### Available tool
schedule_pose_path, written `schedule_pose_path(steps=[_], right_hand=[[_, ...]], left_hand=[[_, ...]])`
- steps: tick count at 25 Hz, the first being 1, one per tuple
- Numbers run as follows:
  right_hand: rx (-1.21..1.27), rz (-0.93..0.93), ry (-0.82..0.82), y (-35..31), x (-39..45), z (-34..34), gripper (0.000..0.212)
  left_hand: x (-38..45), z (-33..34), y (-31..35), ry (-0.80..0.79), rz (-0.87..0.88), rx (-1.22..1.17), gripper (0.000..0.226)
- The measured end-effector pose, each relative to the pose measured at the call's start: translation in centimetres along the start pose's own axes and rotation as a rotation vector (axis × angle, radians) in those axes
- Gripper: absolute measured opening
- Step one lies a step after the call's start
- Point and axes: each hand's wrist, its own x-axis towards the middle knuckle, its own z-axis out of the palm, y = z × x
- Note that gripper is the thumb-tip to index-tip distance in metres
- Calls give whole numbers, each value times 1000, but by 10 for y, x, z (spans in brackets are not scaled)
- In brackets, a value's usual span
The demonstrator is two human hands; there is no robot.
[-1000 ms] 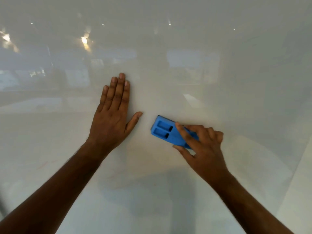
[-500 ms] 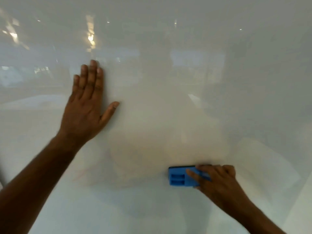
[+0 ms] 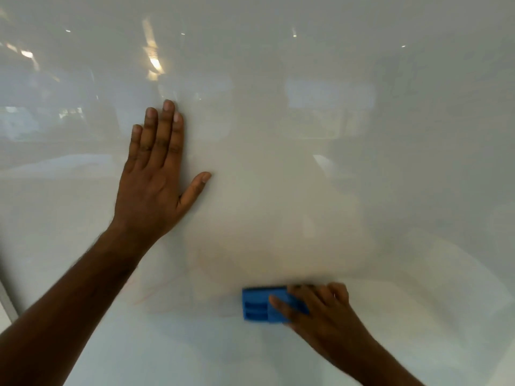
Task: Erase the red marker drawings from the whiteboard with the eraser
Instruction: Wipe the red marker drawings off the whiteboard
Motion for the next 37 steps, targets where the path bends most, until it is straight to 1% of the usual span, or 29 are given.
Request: schedule_pose_path(steps=[1,3,5,6,9,12,14,15,17,19,21,23,24,26,28,31,33,35,37], right_hand=[[-22,-44,-44,-2,-19,4,58],[-88,-112,-82,6,-49,5,63],[-125,-107,-86,21,-59,-3,70],[-129,-70,-74,30,-56,-8,71],[-116,92,34,57,-18,-28,51],[-87,269,117,65,34,-48,58],[0,352,162,47,66,-49,59],[31,355,168,33,77,-45,56],[35,273,162,-1,83,-31,49],[38,168,115,-30,66,-9,48],[32,104,11,-45,32,9,56],[-19,35,-119,-46,-5,19,68],[-57,1,-140,-42,-19,20,70],[-112,-5,-70,-25,-31,13,61],[-118,38,15,-2,-20,-4,50],[-91,236,119,29,30,-37,54],[-47,352,171,36,69,-51,61],[-3,384,192,26,103,-51,63],[2,328,175,1,121,-42,59]], left_hand=[[-1,1,-1,6,-3,1,88],[-1,1,0,14,-3,-1,87],[-1,2,0,20,-2,2,87],[-1,2,0,26,-2,4,86],[-1,4,1,46,-9,3,86],[-1,6,2,46,-10,4,86],[-2,5,1,40,-12,2,86],[-2,5,1,37,-9,1,86],[-2,4,0,32,-5,5,86],[-3,4,0,26,4,4,86],[-3,4,-2,27,10,9,86],[-4,4,-3,30,10,15,85],[-4,4,-3,32,10,12,85],[-4,5,-3,36,11,8,85],[-4,6,-3,40,9,8,85],[-4,6,-3,40,4,6,84],[-3,6,-2,44,-2,0,84],[-3,4,-2,36,-2,-7,83],[-4,2,-3,21,10,-14,83]])
